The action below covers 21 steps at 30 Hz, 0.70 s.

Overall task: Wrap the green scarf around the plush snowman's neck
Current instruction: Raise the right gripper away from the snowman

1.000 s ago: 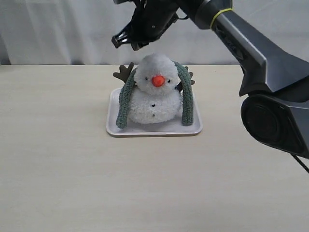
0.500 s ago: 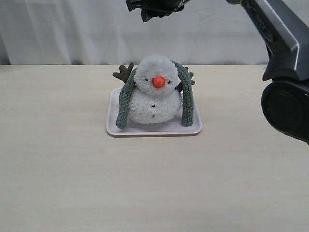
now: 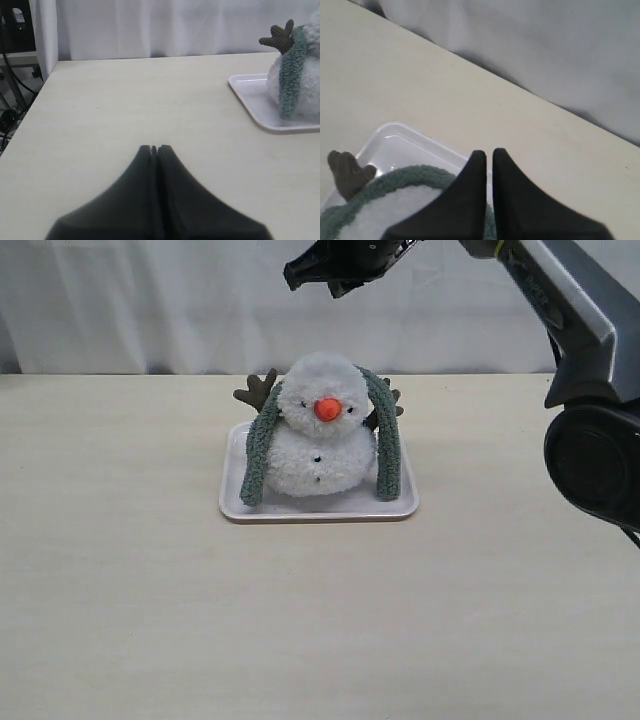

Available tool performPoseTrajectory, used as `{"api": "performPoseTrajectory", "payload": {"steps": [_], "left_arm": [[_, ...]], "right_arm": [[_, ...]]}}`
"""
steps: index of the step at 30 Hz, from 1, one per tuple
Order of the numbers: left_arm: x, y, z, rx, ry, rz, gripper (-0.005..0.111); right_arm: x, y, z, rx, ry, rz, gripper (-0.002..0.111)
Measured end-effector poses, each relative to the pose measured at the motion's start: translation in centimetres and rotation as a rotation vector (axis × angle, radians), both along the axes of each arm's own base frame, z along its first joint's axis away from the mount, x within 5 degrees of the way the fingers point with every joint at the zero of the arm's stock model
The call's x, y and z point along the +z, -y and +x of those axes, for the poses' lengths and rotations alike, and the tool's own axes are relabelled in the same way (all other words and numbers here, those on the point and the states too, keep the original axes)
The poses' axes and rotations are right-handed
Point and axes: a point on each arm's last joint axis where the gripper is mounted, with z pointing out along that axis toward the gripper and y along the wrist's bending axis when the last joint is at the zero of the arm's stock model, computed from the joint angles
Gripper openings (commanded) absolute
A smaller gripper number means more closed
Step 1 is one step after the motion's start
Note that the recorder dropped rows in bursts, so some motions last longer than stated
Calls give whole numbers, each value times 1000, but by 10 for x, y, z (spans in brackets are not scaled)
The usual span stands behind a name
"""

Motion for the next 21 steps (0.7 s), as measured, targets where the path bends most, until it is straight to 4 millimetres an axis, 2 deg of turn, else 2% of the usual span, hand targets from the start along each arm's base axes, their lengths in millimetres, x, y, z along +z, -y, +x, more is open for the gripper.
{"api": "performPoseTrajectory", "payload": {"steps": [4, 9, 11, 18, 21], "left_arm": [[0, 0, 0, 0, 0, 0, 0], [0, 0, 0, 0, 0, 0, 0], [0, 0, 0, 0, 0, 0, 0], [0, 0, 0, 0, 0, 0, 0], [0, 0, 0, 0, 0, 0, 0]], "right_arm": [[10, 18, 3, -71, 37, -40, 4], [47, 47, -5, -93, 71, 55, 4], [56, 55, -8, -107, 83, 55, 4], [47, 76, -9, -157, 27, -11, 4], [54, 90, -17, -187, 22, -57, 4]]}}
